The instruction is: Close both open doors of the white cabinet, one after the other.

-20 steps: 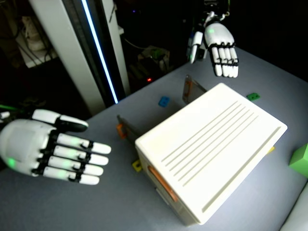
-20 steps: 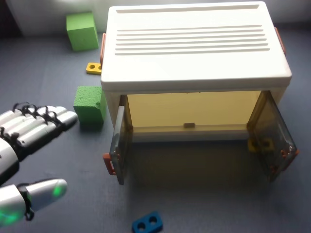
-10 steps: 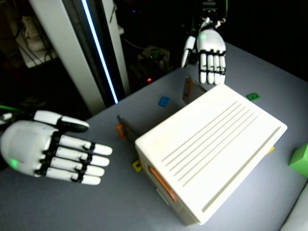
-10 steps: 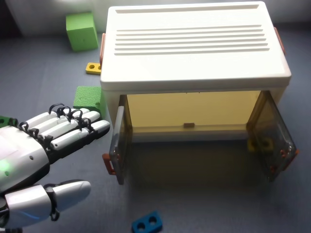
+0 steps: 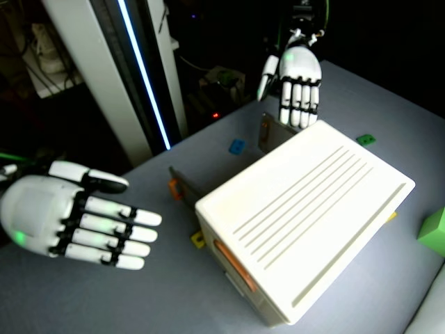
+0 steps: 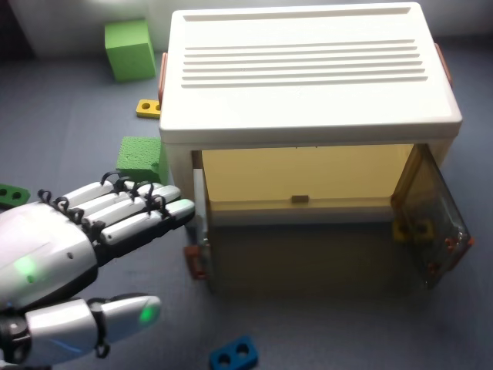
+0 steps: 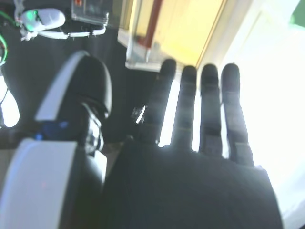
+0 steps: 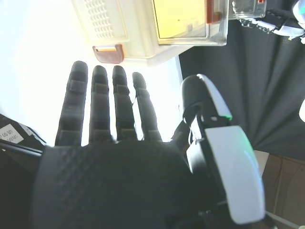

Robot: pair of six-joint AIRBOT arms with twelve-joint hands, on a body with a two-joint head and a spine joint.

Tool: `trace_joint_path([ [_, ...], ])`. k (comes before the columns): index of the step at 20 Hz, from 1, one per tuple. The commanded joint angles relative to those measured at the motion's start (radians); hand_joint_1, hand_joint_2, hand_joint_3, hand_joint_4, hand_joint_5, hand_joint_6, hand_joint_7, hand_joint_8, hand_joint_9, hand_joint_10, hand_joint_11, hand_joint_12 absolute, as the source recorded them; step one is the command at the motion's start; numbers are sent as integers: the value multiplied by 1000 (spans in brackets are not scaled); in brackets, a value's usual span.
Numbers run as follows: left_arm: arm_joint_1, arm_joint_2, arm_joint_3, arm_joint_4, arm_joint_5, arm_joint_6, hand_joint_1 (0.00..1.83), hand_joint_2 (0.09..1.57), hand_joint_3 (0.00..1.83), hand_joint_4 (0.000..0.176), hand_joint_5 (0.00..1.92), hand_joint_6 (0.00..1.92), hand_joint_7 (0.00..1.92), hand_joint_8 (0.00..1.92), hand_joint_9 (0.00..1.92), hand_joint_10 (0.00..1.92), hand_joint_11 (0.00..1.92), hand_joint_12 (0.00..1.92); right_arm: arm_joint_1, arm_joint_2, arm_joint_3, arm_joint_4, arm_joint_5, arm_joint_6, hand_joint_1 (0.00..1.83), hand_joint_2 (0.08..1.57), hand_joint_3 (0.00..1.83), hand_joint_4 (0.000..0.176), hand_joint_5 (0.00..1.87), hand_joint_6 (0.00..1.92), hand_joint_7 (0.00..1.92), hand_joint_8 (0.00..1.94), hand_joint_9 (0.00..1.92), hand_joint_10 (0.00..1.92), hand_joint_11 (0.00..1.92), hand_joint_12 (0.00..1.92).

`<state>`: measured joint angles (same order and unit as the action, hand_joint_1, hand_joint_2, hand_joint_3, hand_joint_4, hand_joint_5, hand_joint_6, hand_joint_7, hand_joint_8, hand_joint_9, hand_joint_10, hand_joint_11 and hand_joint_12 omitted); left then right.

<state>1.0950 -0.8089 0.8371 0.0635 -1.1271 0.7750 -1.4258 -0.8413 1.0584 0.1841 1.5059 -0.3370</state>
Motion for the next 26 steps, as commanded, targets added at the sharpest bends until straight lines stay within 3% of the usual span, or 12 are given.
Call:
trace_joint_path([
  [1, -14, -5, 3, 13, -103, -12, 0, 1456, 1, 0, 50, 0, 7, 1, 25, 2, 0, 270, 6, -1, 4, 25, 121, 10, 379, 1453, 0, 0, 201, 3, 200, 4, 171, 3, 207, 9],
  [7, -59, -28, 19, 63, -68, -41, 0, 1456, 0, 0, 32, 1, 4, 1, 4, 0, 0, 182, 6, -4, 4, 25, 121, 10, 285, 1435, 0, 2, 200, 0, 213, 1, 171, 1, 179, 0],
  [14, -105, -59, 34, 98, -45, -57, 0, 1457, 0, 0, 84, 7, 28, 5, 19, 3, 0, 188, 6, -4, 5, 26, 121, 10, 357, 1431, 0, 0, 218, 4, 225, 3, 178, 3, 209, 10],
  [26, -193, -125, 76, 146, -13, -80, 0, 1466, 2, 0, 71, 8, 55, 7, 61, 11, 40, 132, 5, -5, 6, 26, 121, 10, 264, 1433, 2, 0, 216, 3, 214, 4, 189, 3, 221, 1],
])
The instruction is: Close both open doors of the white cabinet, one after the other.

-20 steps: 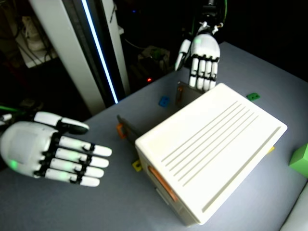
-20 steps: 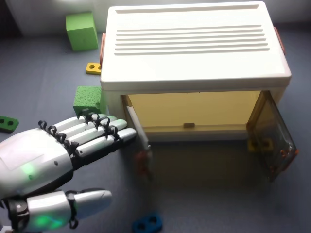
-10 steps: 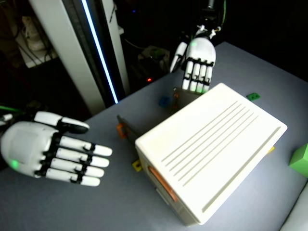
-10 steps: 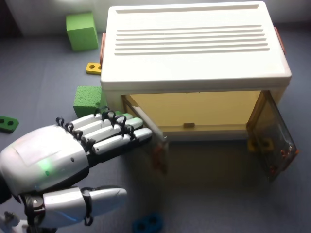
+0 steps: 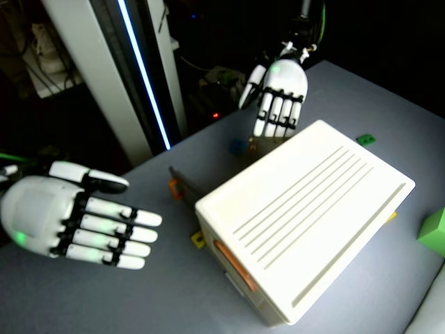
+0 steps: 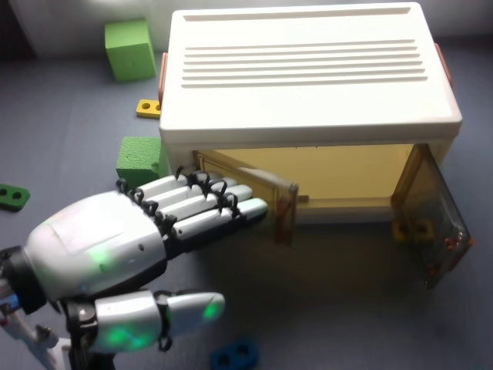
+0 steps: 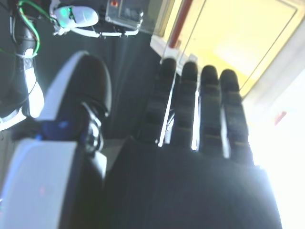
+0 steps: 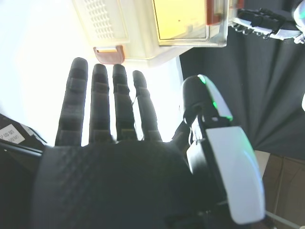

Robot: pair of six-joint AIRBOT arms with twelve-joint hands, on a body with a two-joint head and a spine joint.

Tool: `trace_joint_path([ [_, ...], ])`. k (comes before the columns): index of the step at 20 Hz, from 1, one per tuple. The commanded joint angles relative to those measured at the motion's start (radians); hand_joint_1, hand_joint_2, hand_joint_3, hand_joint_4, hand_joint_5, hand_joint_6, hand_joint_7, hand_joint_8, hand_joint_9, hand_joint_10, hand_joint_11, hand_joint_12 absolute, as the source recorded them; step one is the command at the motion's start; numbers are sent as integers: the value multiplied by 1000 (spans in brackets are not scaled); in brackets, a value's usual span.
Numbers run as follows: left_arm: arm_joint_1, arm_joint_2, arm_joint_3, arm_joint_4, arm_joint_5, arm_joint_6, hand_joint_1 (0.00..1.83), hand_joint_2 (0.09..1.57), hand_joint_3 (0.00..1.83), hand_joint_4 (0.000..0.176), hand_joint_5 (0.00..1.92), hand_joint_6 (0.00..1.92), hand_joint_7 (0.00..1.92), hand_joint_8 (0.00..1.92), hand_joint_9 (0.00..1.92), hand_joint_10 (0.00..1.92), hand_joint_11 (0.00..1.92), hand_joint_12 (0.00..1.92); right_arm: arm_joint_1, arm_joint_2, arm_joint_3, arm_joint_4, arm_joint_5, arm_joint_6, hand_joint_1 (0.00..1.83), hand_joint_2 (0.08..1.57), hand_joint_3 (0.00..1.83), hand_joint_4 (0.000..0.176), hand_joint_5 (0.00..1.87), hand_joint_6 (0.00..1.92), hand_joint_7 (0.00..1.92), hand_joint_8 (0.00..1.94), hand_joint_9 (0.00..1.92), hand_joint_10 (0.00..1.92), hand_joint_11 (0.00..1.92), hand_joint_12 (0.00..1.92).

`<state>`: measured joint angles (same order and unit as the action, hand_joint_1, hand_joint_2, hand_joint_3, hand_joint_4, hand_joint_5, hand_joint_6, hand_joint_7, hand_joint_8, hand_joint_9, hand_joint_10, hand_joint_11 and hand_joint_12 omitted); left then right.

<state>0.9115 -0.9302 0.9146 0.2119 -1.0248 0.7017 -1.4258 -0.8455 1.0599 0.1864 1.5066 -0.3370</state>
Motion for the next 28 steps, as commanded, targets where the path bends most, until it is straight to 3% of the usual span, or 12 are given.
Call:
trace_joint_path([
  [1, -16, -9, 3, -2, -113, -7, 0, 1458, 0, 0, 81, 10, 62, 8, 65, 11, 51, 140, 5, -2, 5, 24, 120, 10, 263, 1427, 0, 0, 218, 3, 217, 5, 192, 5, 231, 6],
  [6, -34, -20, 8, 2, -111, -11, 0, 1469, 3, 0, 95, 3, 97, 1, 107, 0, 69, 178, 5, -2, 5, 13, 120, 10, 265, 1415, 0, 0, 225, 0, 216, 1, 190, 2, 232, 3],
  [9, -16, -9, -8, 1, -138, -27, 0, 1481, 7, 0, 140, 17, 100, 8, 105, 7, 62, 185, 5, -2, 5, -4, 116, 10, 183, 1397, 0, 25, 204, 0, 207, 0, 186, 1, 239, 2],
  [10, -9, -5, -12, 0, -145, -31, 0, 1477, 4, 0, 120, 6, 72, 1, 86, 1, 49, 182, 5, -2, 5, -11, 115, 12, 199, 1404, 0, 0, 212, 2, 215, 2, 201, 4, 255, 6],
  [12, 14, 10, -25, -6, -152, -34, 0, 1487, 8, 0, 134, 10, 72, 2, 82, 0, 52, 187, 6, -1, 3, -36, 106, 15, 201, 1393, 0, 0, 195, 0, 200, 0, 187, 0, 245, 1],
  [16, 109, 47, -54, -89, -189, -21, 0, 1476, 0, 0, 121, 0, 94, 0, 106, 1, 47, 345, 44, -1, -1, -109, 60, 14, 157, 1387, 0, 0, 146, 0, 153, 0, 153, 0, 216, 1],
  [17, 129, 59, -64, -115, -201, -4, 0, 1483, 0, 0, 152, 0, 124, 0, 143, 0, 3, 552, 54, -1, -2, -126, 53, 14, 120, 1389, 1, 16, 102, 0, 98, 0, 89, 0, 143, 0],
  [19, 155, 77, -76, -156, -220, 19, 0, 1471, 0, 0, 133, 0, 100, 0, 114, 0, 0, 541, 68, -1, -5, -151, 46, 14, 51, 1387, 2, 42, 43, 0, 31, 0, 22, 0, 88, 0],
  [21, 184, 91, -86, -196, -238, 40, 0, 1461, 0, 0, 97, 1, 65, 1, 85, 0, 0, 451, 79, -1, -6, -172, 35, 12, 1, 1356, 0, 50, 2, 0, 0, 0, 0, 0, 11, 0],
  [23, 236, 113, -102, -255, -284, 69, 0, 1462, 0, 0, 96, 1, 49, 1, 62, 4, 0, 363, 99, -1, -7, -202, 7, 9, 0, 1329, 0, 31, 0, 0, 0, 0, 0, 0, 0, 0],
  [25, 273, 132, -112, -298, -323, 90, 0, 1473, 2, 0, 54, 3, 16, 1, 31, 1, 0, 236, 120, -1, -7, -226, -19, 5, 0, 1328, 0, 28, 0, 0, 0, 0, 0, 0, 0, 0],
  [28, 314, 154, -126, -347, -373, 117, 0, 1460, 0, 0, 77, 2, 67, 4, 82, 6, 0, 341, 138, -1, -9, -245, -36, -8, 0, 1335, 0, 37, 0, 0, 0, 0, 0, 0, 0, 0],
])
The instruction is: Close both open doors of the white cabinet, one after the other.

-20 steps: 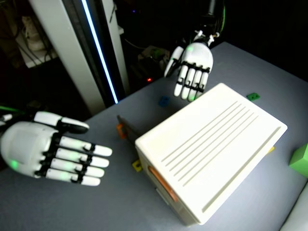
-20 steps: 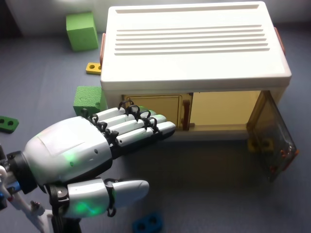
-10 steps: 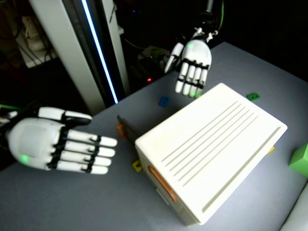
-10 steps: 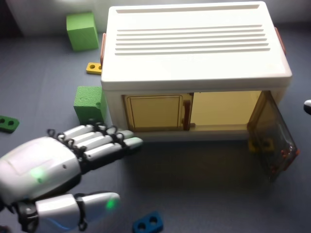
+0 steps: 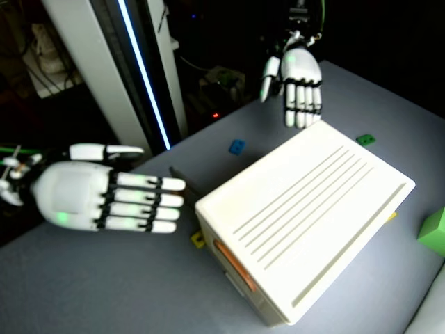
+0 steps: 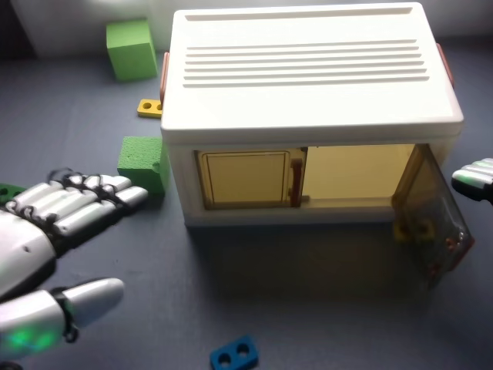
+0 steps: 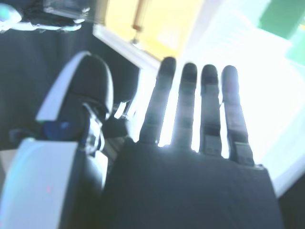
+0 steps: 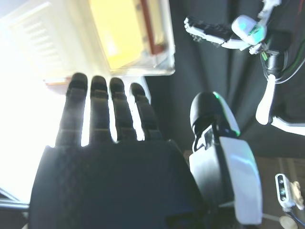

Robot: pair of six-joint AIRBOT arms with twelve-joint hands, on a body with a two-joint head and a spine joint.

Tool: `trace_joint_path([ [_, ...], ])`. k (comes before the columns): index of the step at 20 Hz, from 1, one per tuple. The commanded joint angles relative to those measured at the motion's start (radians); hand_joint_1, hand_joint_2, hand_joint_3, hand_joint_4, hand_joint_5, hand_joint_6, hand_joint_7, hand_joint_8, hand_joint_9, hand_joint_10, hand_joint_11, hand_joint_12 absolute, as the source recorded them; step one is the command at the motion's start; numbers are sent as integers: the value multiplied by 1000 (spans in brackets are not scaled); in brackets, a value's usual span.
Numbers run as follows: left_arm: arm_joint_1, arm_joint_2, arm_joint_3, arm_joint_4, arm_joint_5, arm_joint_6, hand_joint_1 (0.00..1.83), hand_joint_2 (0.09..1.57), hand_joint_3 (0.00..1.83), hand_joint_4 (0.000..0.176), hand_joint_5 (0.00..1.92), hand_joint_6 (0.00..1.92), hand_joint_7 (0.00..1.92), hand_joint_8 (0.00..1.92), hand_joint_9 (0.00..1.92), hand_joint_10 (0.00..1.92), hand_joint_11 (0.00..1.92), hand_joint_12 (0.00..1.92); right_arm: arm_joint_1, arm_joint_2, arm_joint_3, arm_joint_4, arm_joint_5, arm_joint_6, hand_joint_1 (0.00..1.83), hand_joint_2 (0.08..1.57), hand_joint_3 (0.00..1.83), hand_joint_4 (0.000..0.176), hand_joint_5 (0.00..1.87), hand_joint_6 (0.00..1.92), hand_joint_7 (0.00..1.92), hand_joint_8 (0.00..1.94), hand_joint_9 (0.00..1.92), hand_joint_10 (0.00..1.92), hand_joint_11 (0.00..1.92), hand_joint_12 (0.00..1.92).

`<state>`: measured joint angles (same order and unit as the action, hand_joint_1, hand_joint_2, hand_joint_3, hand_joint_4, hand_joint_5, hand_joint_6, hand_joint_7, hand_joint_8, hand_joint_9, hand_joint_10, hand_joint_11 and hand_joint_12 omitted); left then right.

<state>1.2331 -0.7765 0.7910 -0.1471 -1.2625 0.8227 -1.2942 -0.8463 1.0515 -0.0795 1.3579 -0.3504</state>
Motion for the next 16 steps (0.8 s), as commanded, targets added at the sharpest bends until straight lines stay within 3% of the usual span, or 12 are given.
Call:
trace_joint_path([
  [1, 6, 7, -8, -6, -156, 7, 0, 1449, 0, 0, 82, 2, 97, 7, 124, 11, 0, 464, 12, 0, -3, 16, 108, -3, 0, 1334, 0, 42, 0, 0, 0, 0, 0, 0, 0, 0],
  [4, 33, 13, -15, -40, -199, 16, 0, 1445, 0, 0, 81, 0, 95, 2, 115, 2, 0, 432, 20, 0, -5, 4, 96, -8, 0, 1331, 0, 41, 0, 0, 0, 0, 0, 0, 0, 0],
  [8, 41, 16, -20, -48, -207, 17, 0, 1449, 0, 0, 138, 6, 178, 7, 207, 9, 0, 614, 25, 0, -10, -13, 86, -8, 0, 1335, 0, 30, 0, 0, 0, 0, 0, 0, 0, 0],
  [10, 41, 15, -21, -48, -208, 17, 0, 1453, 1, 0, 151, 6, 199, 8, 223, 9, 0, 645, 35, -3, -12, -29, 75, -8, 0, 1345, 2, 8, 0, 0, 0, 0, 0, 0, 0, 0],
  [14, 41, 15, -22, -48, -209, 17, 0, 1449, 0, 0, 124, 1, 143, 0, 161, 1, 0, 497, 50, -6, -15, -55, 54, -8, 0, 1340, 0, 10, 0, 0, 0, 0, 0, 0, 0, 0],
  [16, 41, 15, -22, -48, -208, 17, 0, 1451, 0, 0, 132, 2, 158, 5, 169, 3, 0, 525, 59, -11, -16, -67, 51, -7, 0, 1343, 1, 8, 0, 0, 0, 0, 0, 0, 0, 0],
])
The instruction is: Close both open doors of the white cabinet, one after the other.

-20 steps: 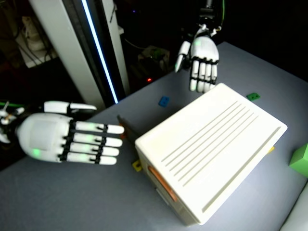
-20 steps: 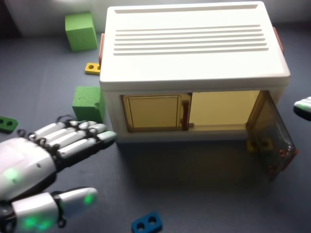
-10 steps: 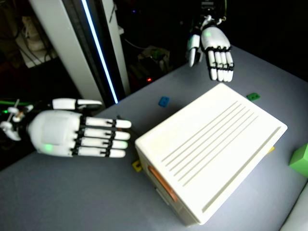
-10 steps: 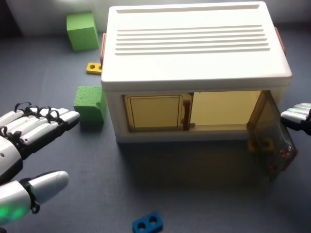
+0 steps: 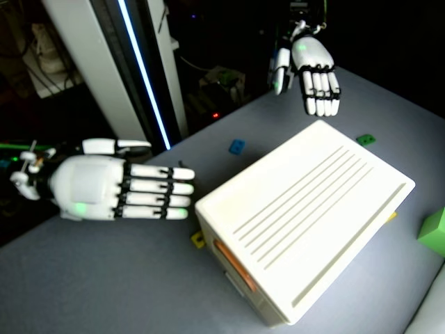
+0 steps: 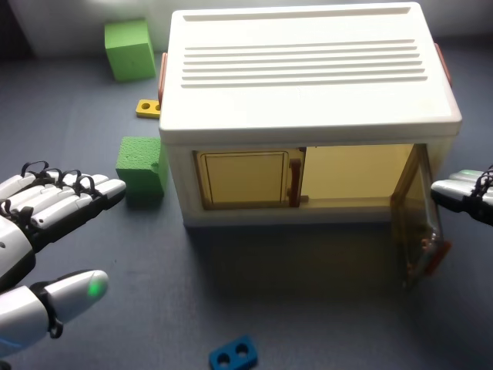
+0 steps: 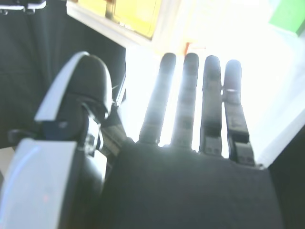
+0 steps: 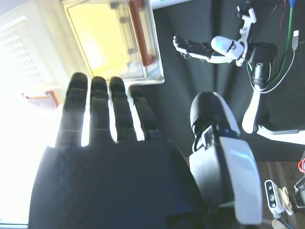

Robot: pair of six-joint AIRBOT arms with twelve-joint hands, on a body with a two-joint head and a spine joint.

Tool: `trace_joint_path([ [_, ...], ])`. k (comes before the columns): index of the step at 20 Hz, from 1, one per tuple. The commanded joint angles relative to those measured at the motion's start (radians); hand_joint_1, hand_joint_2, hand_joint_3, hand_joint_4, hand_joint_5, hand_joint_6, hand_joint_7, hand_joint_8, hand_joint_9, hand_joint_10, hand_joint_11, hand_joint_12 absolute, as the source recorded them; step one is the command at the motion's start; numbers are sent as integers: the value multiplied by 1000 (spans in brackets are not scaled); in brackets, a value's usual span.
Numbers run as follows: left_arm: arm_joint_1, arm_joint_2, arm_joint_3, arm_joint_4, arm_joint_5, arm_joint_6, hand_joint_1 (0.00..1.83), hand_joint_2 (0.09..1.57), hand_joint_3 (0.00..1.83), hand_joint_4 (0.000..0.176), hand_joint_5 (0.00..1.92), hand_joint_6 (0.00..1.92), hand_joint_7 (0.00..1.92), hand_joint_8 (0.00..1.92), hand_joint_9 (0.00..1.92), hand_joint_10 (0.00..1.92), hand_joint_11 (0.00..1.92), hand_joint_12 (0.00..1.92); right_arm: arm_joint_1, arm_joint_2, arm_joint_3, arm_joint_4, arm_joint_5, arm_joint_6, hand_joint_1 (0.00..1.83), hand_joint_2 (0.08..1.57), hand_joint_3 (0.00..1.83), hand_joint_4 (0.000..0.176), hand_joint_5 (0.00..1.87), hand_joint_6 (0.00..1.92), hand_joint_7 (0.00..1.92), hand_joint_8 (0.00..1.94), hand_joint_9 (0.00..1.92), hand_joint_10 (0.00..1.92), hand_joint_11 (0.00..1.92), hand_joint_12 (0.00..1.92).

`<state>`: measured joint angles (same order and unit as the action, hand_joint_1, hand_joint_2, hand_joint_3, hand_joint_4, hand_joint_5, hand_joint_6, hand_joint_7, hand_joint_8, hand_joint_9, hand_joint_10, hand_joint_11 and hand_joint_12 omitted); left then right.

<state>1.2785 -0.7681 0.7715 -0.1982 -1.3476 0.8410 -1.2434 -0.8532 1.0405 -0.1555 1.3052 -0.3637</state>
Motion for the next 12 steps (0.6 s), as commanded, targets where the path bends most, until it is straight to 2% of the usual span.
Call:
trace_joint_path([
  [1, -4, 6, -3, 3, -122, -1, 0, 1449, 0, 0, 125, 0, 148, 0, 163, 0, 0, 527, 14, -6, -5, 4, 103, 6, 0, 1354, 6, 1, 0, 0, 0, 0, 0, 0, 0, 0],
  [8, 1, 4, -5, 2, -122, -1, 0, 1445, 0, 0, 129, 2, 154, 1, 170, 2, 0, 590, 55, -19, -3, -5, 130, 6, 0, 1388, 13, 0, 0, 0, 0, 0, 0, 0, 0, 0],
  [9, 4, 4, -6, 2, -123, -1, 0, 1447, 1, 0, 130, 2, 156, 2, 181, 6, 0, 590, 55, -19, -3, 4, 151, 8, 0, 1385, 10, 10, 0, 0, 0, 0, 0, 0, 0, 0],
  [12, 10, 4, -8, 1, -125, -1, 0, 1451, 2, 0, 137, 4, 165, 5, 189, 8, 0, 593, 55, -17, -2, -2, 161, 21, 0, 1385, 8, 16, 0, 0, 0, 0, 0, 0, 0, 0],
])
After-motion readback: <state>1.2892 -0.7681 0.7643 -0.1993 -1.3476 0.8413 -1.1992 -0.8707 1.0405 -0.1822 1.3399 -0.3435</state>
